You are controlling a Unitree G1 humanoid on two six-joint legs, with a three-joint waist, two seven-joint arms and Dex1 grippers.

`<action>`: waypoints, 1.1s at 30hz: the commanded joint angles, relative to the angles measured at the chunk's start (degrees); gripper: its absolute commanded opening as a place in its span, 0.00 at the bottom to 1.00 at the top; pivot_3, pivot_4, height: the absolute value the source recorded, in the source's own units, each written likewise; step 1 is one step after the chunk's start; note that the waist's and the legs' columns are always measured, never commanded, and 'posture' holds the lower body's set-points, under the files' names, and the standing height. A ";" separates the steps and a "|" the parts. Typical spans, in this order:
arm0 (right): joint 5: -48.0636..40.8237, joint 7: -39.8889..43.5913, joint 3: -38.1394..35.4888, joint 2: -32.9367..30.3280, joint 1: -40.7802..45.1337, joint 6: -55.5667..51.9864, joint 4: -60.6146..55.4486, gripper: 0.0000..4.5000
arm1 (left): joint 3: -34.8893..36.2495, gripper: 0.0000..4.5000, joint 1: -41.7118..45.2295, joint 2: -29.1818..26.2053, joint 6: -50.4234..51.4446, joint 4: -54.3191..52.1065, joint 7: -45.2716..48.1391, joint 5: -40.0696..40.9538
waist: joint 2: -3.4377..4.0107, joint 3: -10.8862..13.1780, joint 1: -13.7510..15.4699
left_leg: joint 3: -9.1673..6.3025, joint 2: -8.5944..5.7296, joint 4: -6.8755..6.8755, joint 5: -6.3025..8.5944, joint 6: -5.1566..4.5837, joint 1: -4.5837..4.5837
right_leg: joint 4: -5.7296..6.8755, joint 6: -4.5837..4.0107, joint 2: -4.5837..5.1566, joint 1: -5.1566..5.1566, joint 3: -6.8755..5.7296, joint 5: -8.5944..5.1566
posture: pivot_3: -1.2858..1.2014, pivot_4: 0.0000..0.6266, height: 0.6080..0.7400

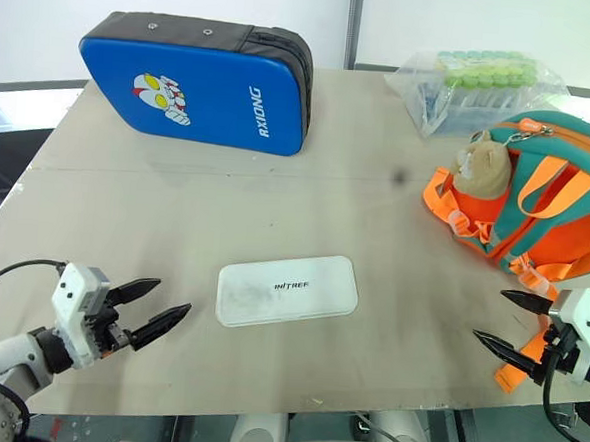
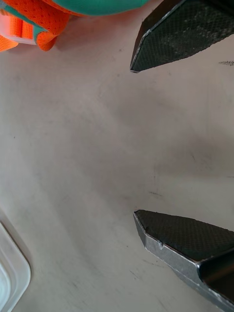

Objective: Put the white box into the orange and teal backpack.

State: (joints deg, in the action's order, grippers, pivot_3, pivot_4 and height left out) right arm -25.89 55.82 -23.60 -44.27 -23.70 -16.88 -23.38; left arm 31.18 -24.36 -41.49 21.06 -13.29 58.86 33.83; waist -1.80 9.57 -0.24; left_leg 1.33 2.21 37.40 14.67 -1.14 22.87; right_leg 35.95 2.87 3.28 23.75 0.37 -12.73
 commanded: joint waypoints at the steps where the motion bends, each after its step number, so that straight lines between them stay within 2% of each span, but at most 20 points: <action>1: 0.25 -3.06 1.31 0.62 1.73 -0.84 -5.36 0.99 | 1.21 1.00 1.21 -1.25 1.71 -1.11 -0.18 1.87 | 0.00 0.00 0.00 | 0.00 0.00 0.00 0.00 0.00 0.00 | 0.00 0.01 0.00 0.00 0.00 0.00 | 0.52 0.24 1.00; 4: 0.81 -10.30 6.39 1.88 5.41 -6.67 -14.83 0.99 | 0.82 1.00 3.27 -1.37 5.21 -3.79 -1.43 4.58 | 0.02 0.01 -0.18 | -0.04 0.06 0.05 -0.01 0.01 -0.08 | 0.03 0.06 -0.05 -0.02 0.01 -0.02 | 0.52 0.24 1.00; 7: -5.80 -11.98 11.45 2.99 12.64 -15.06 -16.08 0.99 | 1.90 1.00 3.93 -0.45 9.74 -5.96 -3.99 7.91 | -0.06 -0.05 -0.40 | -0.13 0.16 0.09 -0.03 0.04 -0.17 | 0.12 -0.01 -0.18 -0.05 0.00 0.03 | 0.52 0.24 1.00; 8: -7.34 -12.68 13.95 3.58 15.90 -17.69 -15.95 0.87 | 2.03 0.88 4.16 -0.01 12.06 -6.92 -5.64 9.60 | -0.11 -0.07 -0.63 | -0.10 0.18 0.09 -0.03 0.03 -0.19 | 0.12 -0.02 -0.17 -0.07 0.02 0.04 | 0.52 0.24 1.00; 9: -6.45 -13.42 16.59 3.79 18.32 -19.01 -15.54 0.81 | 1.59 0.83 3.89 0.23 12.66 -7.72 -6.74 9.39 | -0.10 -0.07 -0.63 | -0.06 0.19 0.09 -0.03 0.03 -0.20 | 0.12 -0.03 -0.17 -0.07 0.09 0.05 | 0.52 0.24 1.00; 10: -4.36 -14.23 19.15 3.77 20.04 -19.42 -15.12 0.71 | 1.06 0.73 3.14 0.37 12.26 -8.38 -7.19 8.29 | -0.11 -0.08 -0.49 | -0.06 0.19 0.09 -0.03 0.03 -0.19 | 0.12 -0.07 -0.15 -0.06 0.10 0.07 | 0.52 0.24 1.00; 11: -2.99 -14.89 21.02 3.63 21.03 -20.03 -15.15 0.57 | 0.75 0.60 2.18 0.38 11.86 -8.94 -7.25 7.38 | -0.11 -0.08 -0.36 | -0.07 0.13 0.09 -0.03 0.03 -0.16 | 0.11 -0.24 -0.16 -0.05 0.08 0.17 | 0.52 0.24 1.00; 12: -1.99 -15.83 23.13 4.03 22.43 -20.77 -15.01 0.52 | 0.38 0.53 1.14 0.47 11.30 -9.31 -7.43 6.23 | -0.14 -0.10 -0.26 | -0.07 0.12 0.08 -0.03 0.03 -0.13 | 0.10 -0.26 -0.16 -0.05 0.08 0.17 | 0.52 0.24 1.00; 13: -1.23 -16.62 25.09 4.40 23.90 -21.69 -14.51 0.38 | -0.21 0.40 0.28 0.64 10.82 -9.62 -8.08 4.99 | -0.13 -0.09 -0.20 | -0.08 0.08 0.06 -0.02 0.04 -0.09 | 0.07 -0.26 -0.16 -0.04 0.05 0.16 | 0.52 0.24 1.00; 14: -0.30 -17.24 27.41 4.63 25.19 -22.48 -14.56 0.30 | -0.42 0.33 -0.74 0.53 10.08 -9.39 -7.84 3.88 | -0.13 -0.09 -0.19 | -0.08 0.08 0.04 -0.02 0.04 -0.05 | 0.03 -0.26 -0.16 -0.02 0.06 0.16 | 0.52 0.24 1.00; 16: 3.57 -16.84 33.25 4.43 28.32 -22.16 -12.06 0.07 | -3.65 0.11 -3.11 1.12 6.97 -10.35 -7.37 0.38 | -0.13 -0.09 -0.26 | -0.06 0.06 0.02 -0.02 0.04 -0.03 | -0.01 -0.25 -0.17 -0.01 0.09 0.15 | 0.52 0.24 1.00; 17: 5.70 -15.93 36.45 4.35 29.70 -21.29 -9.73 0.01 | -6.69 0.03 -3.48 2.13 5.24 -11.04 -8.58 -2.25 | -0.14 -0.09 -0.27 | -0.05 0.06 0.02 -0.02 0.04 -0.03 | -0.02 -0.25 -0.17 -0.01 0.10 0.15 | 0.52 0.24 1.00; 19: 10.74 -15.24 42.20 4.91 32.25 -18.33 -4.76 0.01 | -11.25 0.03 -1.81 5.16 6.07 -13.59 -12.49 -2.99 | -0.13 -0.10 -0.14 | -0.02 0.03 0.03 -0.02 0.04 -0.05 | -0.04 -0.26 -0.14 -0.03 0.11 0.16 | 0.52 0.24 1.00; 22: 12.75 -15.79 44.76 7.15 34.50 -17.85 -2.02 0.01 | -13.83 0.03 0.39 6.40 5.79 -14.63 -14.09 -4.11 | -0.18 -0.16 0.36 | -0.01 -0.01 0.14 -0.03 0.03 -0.06 | 0.01 -0.26 -0.12 -0.11 0.13 0.17 | 0.52 0.24 1.00; 28: 12.48 -13.81 42.79 5.65 32.92 -18.04 -3.76 0.01 | -20.76 0.03 6.70 7.61 5.19 -15.98 -16.90 -6.83 | -0.21 -0.20 0.82 | -0.03 0.01 0.26 -0.05 0.04 -0.12 | 0.26 -0.28 -0.29 -0.13 0.12 0.19 | 0.52 0.24 1.00; 33: 14.31 -14.17 38.84 2.29 30.72 -16.63 -2.09 0.01 | -26.85 0.03 13.70 8.53 2.75 -10.93 -16.15 -10.13 | -0.20 -0.20 1.17 | -0.01 -0.04 0.28 -0.05 0.04 -0.08 | 0.27 -0.29 -0.29 -0.13 0.11 0.18 | 0.52 0.24 1.00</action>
State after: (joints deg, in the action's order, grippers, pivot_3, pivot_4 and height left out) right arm -13.21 41.88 17.87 -40.07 8.11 -33.90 -26.01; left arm 5.41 -11.41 -33.20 25.37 -24.89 42.16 24.40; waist -2.00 9.37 0.93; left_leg 1.34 2.17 37.71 14.62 -1.10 22.79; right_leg 36.22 2.59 2.99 23.61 0.49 -12.54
